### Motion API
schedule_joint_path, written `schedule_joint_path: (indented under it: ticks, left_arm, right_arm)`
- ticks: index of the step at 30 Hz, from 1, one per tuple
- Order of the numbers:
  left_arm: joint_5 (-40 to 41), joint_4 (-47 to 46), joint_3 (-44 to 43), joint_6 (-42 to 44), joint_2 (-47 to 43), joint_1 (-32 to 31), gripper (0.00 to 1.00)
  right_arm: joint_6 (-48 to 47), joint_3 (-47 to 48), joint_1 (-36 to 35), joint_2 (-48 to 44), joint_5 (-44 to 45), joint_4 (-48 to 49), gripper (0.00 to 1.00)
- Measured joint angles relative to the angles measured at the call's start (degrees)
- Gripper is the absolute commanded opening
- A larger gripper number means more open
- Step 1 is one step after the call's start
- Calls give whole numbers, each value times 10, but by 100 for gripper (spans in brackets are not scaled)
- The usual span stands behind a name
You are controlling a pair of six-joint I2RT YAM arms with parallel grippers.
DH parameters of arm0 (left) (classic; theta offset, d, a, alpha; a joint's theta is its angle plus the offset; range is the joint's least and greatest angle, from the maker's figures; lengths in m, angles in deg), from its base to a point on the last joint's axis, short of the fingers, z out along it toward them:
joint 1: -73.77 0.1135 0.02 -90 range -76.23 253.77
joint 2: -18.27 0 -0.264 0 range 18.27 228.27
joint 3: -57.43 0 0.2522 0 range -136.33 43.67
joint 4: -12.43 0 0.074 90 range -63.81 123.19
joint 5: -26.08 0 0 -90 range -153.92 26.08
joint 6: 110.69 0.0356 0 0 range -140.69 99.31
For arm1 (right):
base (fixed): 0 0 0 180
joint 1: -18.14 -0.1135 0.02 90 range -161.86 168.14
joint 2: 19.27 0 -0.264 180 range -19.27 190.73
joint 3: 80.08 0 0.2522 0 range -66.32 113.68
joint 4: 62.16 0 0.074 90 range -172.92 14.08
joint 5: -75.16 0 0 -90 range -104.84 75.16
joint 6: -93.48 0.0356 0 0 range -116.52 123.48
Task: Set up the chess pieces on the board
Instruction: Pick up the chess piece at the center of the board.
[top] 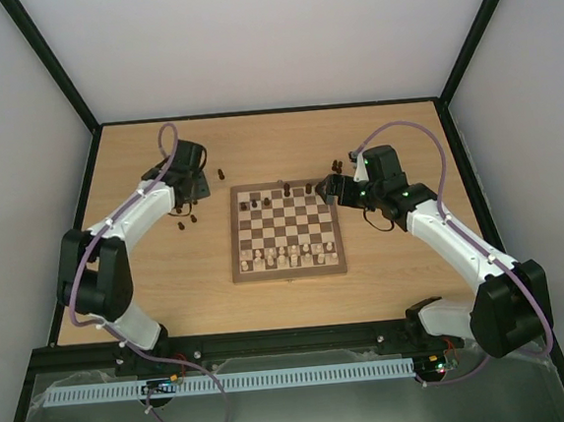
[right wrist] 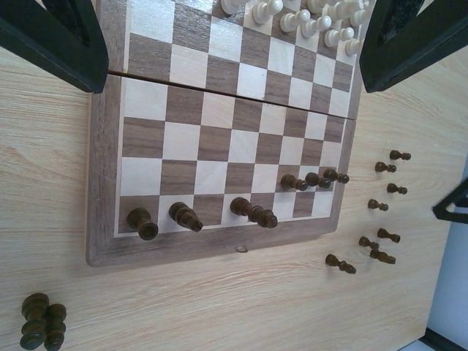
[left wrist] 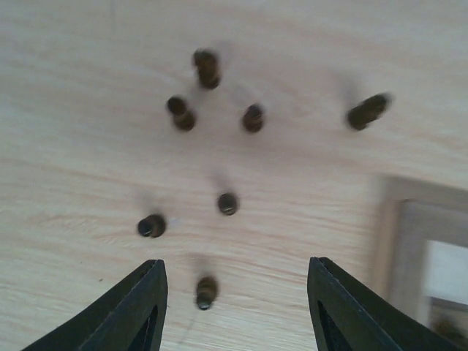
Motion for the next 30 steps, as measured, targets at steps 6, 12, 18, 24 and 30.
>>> schedule_joint_path:
  ticks: [6, 12, 18, 24, 30]
  left_arm:
    - [-3, -15, 8, 0, 60, 21, 56]
    - [-4, -37, -20, 0, 124, 24, 55]
    - [-4, -51, -20, 1, 130, 51, 51]
    - [-15, -69, -20, 2, 142, 69, 40]
    - [-38, -77, -17, 3, 169, 69, 34]
  right_arm:
    - [0, 0, 0, 0, -7, 0, 95]
    - [0, 0, 0, 0, -7, 0, 95]
    - [0, 0, 0, 0, -9, 0, 95]
    - [0, 0, 0, 0, -12, 0, 95]
    - [0, 0, 0, 0, -12, 0, 95]
